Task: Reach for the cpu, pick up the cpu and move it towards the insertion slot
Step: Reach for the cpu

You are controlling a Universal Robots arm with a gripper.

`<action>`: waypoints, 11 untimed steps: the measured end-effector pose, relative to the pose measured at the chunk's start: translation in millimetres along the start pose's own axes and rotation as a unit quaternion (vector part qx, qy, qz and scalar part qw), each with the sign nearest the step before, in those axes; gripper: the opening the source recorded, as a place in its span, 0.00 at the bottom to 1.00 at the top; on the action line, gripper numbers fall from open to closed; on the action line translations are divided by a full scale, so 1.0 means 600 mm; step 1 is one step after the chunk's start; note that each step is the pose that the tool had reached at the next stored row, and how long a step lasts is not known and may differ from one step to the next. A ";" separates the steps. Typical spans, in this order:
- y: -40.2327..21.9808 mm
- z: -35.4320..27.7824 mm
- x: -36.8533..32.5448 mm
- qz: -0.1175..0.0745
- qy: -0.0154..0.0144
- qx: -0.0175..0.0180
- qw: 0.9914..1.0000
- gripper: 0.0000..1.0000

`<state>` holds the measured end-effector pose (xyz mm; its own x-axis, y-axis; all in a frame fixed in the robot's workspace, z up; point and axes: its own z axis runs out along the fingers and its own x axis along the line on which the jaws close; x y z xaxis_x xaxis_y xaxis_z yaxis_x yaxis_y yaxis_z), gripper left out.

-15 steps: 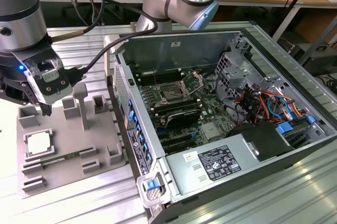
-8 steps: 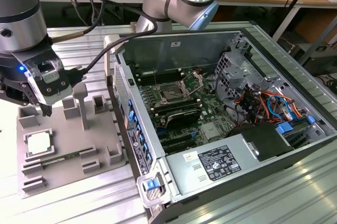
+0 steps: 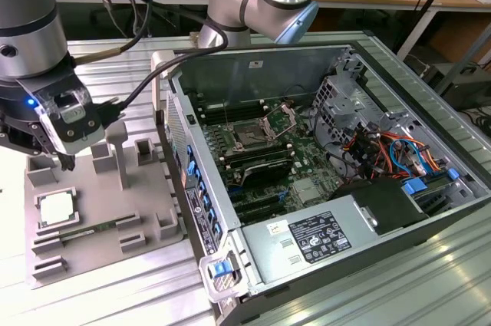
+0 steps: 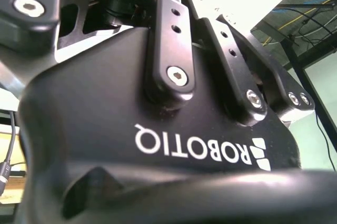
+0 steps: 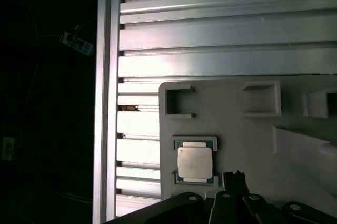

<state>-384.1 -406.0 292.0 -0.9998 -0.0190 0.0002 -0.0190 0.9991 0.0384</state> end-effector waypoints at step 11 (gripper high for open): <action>0.000 0.005 0.003 0.000 0.000 0.000 1.000 0.11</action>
<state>-385.9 -406.1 289.0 -0.9998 -0.0191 0.0006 -0.0191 0.9991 0.0382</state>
